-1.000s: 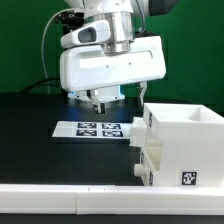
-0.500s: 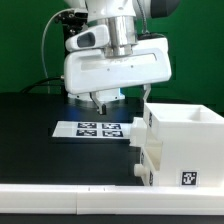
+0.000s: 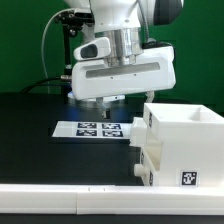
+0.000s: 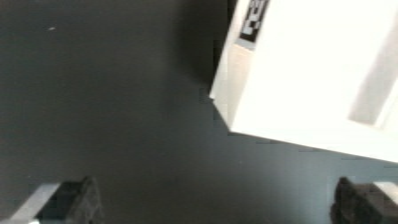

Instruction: Assemble drawer

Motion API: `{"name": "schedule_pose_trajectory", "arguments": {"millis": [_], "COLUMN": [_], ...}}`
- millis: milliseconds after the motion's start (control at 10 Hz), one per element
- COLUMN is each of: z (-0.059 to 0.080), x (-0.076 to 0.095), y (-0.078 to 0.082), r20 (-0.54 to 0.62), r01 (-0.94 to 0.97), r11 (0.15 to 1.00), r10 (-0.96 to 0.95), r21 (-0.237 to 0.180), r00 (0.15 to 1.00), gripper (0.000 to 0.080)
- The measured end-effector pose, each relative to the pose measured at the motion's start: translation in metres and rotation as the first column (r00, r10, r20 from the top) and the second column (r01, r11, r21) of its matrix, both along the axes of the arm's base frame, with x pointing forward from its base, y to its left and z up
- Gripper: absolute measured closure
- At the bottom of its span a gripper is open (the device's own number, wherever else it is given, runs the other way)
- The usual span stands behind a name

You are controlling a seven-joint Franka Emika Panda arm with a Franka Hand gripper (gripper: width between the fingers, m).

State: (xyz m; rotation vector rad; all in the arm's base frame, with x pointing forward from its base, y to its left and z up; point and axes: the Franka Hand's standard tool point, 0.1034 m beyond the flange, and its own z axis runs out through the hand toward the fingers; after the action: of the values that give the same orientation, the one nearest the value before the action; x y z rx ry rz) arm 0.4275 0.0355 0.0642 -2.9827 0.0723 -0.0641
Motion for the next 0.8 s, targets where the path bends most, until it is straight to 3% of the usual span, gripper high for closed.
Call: {"name": "schedule_pose_trajectory", "arguments": {"millis": [200,400,500,800], "z": [0.014,0.022,0.018,0.018], "x": [-0.017,-0.019,-0.021,-0.022], "y": [0.056,0.109,0.119,0.120], "r20": [-0.043,-0.070,-0.061,-0.062], "r01": [0.216,0.351,0.338,0.332], "r11": [0.976,0.937,0.941,0.943], "r10": [-0.216,-0.350,-0.337,-0.332], "r21": [-0.008,0.000,0.007,0.002], "r00": [0.975,0.934,0.940,0.941], "gripper": [0.0151,0.0151,0.0151,0.0151]}}
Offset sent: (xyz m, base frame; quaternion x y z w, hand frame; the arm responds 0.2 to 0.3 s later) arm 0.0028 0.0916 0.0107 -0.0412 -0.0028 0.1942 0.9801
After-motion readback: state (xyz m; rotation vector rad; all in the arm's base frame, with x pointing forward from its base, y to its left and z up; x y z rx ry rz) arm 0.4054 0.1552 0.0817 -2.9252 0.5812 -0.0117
